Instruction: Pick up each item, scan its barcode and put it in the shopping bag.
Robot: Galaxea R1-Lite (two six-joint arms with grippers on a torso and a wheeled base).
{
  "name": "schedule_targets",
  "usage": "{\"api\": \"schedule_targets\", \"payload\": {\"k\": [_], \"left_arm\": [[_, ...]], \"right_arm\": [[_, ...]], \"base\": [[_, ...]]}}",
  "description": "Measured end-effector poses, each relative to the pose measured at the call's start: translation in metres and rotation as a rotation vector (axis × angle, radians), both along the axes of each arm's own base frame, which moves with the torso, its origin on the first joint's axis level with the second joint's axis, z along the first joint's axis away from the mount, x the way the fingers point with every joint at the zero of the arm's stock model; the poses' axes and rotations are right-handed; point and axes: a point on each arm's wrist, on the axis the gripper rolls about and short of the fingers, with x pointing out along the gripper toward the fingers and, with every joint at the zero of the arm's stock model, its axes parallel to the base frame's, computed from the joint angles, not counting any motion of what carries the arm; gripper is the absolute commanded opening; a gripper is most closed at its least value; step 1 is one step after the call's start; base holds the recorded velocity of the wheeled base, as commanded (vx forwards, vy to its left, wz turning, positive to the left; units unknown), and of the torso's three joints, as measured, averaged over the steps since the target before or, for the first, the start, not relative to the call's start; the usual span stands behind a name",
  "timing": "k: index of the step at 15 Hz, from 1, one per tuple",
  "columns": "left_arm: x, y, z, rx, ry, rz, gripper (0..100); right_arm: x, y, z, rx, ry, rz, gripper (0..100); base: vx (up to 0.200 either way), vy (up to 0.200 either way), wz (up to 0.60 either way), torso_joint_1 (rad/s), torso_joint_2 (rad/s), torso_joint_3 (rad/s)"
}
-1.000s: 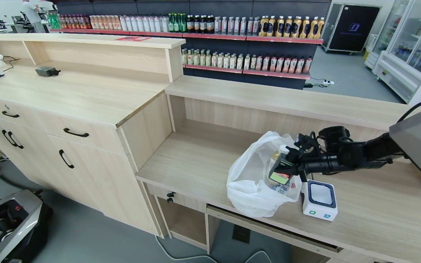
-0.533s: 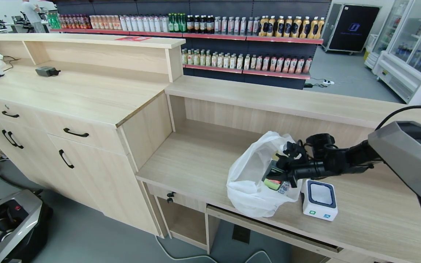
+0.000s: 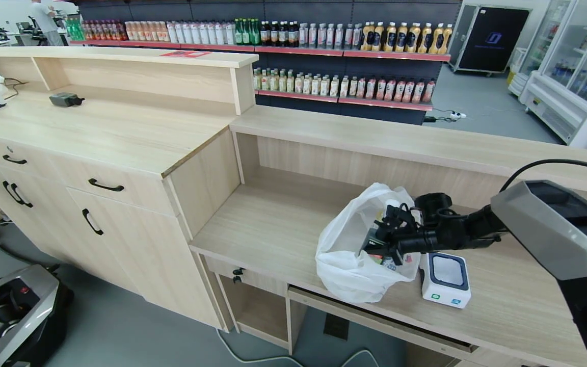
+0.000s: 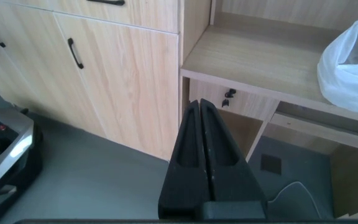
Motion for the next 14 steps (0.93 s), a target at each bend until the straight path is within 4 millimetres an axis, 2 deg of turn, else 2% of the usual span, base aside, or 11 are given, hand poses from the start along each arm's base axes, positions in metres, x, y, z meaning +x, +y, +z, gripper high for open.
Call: {"api": "schedule_targets", "payload": {"k": [9,14], "left_arm": [[0.000,0.000,0.000,0.000,0.000,0.000,0],[0.000,0.000,0.000,0.000,0.000,0.000,0]], "right_arm": [[-0.004,0.001,-0.014,-0.027,0.027,-0.004,0],[-0.010,-0.006,-0.022,-0.065,0.014,0.007,0]], "base": [[0.000,0.000,0.00,0.000,0.00,0.000],[0.000,0.000,0.00,0.000,0.00,0.000]]}}
